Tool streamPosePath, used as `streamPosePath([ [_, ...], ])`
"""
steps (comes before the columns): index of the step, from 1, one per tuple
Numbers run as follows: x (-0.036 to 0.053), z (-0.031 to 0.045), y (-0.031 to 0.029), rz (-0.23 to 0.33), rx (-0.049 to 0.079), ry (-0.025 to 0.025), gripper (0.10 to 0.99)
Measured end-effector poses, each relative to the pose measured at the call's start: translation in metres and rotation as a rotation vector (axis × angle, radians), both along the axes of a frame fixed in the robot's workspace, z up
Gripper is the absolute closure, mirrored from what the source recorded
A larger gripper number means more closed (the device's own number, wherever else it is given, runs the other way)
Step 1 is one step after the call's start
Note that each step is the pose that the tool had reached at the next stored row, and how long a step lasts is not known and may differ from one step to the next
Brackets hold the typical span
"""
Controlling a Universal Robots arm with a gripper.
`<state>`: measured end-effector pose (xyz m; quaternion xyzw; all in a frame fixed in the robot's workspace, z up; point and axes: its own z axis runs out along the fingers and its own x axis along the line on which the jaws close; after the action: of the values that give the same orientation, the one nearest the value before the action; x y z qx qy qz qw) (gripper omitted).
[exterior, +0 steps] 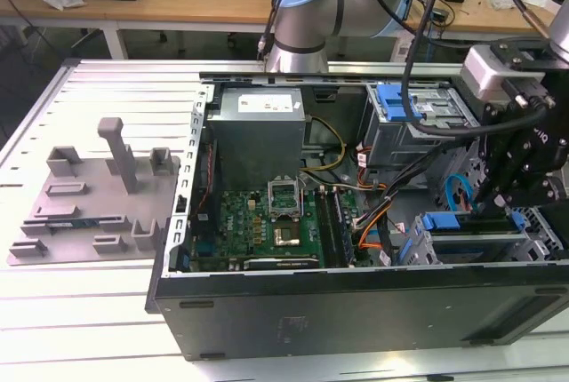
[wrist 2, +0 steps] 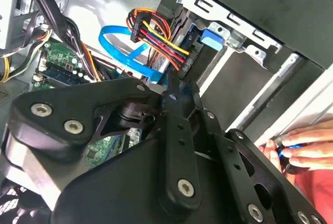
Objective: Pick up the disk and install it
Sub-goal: 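Insert the second disk wire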
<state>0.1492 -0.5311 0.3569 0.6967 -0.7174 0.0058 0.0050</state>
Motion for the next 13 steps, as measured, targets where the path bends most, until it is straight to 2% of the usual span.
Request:
streamPosePath([
  [2, -0.0007, 0.0058, 0.0001, 0.0, 0.0, -0.0028, 0.851],
  [6, -0.0104, 0.02, 0.0009, 0.0, 0.0, -0.0166, 0.851],
  [7, -0.0123, 0.0211, 0.0012, 0.0, 0.0, -0.018, 0.863],
  [9, -0.0183, 0.0218, 0.0016, 0.0, 0.0, -0.0212, 0.98],
  [13, -0.0222, 0.0218, 0.0022, 0.0, 0.0, -0.0215, 0.98],
])
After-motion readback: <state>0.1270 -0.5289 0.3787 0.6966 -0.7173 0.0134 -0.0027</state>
